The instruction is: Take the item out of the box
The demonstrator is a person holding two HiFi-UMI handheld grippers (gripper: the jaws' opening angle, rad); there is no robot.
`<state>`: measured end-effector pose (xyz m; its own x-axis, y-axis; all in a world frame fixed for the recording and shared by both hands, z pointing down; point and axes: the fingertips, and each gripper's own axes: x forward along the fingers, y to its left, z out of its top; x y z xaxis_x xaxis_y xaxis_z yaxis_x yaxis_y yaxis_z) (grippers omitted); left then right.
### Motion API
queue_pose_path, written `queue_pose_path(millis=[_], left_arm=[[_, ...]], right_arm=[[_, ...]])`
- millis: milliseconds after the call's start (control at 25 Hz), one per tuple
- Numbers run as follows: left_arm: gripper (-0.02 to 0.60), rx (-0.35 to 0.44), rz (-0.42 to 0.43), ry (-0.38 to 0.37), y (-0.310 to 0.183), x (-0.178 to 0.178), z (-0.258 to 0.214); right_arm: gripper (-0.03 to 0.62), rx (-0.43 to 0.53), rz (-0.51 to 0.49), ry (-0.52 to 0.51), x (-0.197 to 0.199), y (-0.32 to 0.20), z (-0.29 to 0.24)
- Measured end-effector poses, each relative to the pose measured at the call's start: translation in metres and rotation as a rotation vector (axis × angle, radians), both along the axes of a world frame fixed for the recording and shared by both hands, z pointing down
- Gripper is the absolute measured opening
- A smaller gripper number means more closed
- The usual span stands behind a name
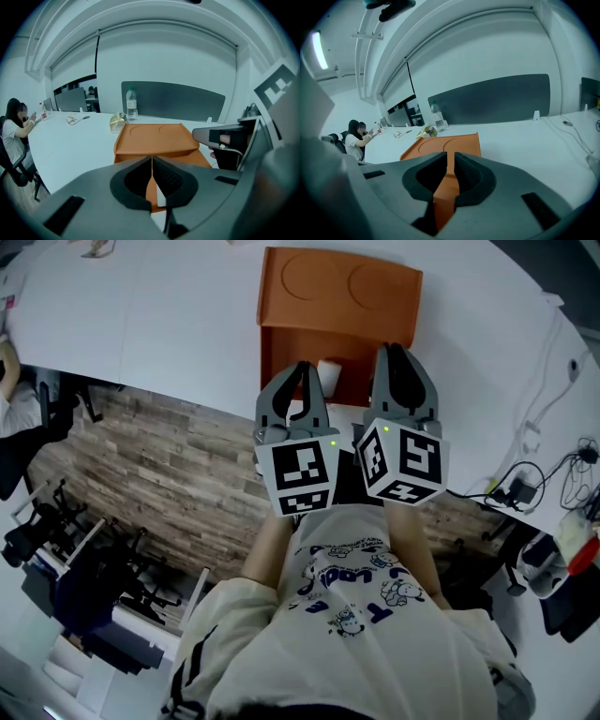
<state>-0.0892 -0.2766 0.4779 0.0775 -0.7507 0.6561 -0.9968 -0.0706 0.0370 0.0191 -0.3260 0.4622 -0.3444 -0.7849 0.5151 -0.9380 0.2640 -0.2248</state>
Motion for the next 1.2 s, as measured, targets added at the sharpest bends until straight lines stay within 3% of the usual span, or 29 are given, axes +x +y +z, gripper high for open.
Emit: queue_pose_path(millis=[520, 640, 1200], left_arm=[[0.021, -0.084, 0.033, 0.018, 0.003, 0.009, 0.025], [0.08, -0.106, 0.045, 0.033, 0.003, 0.013, 0.03], [0.155, -0.217, 0.121, 0.012, 0.003, 0.022, 0.055]], right_arm=[[0.066, -0.033, 0.012, -0.012, -0.001, 0.0, 0.01], [0.064, -0.038, 0.016, -0.014, 0.0, 0.0, 0.012], [0.064, -0.075, 0.055, -0.031, 0.008, -0.002, 0.024]])
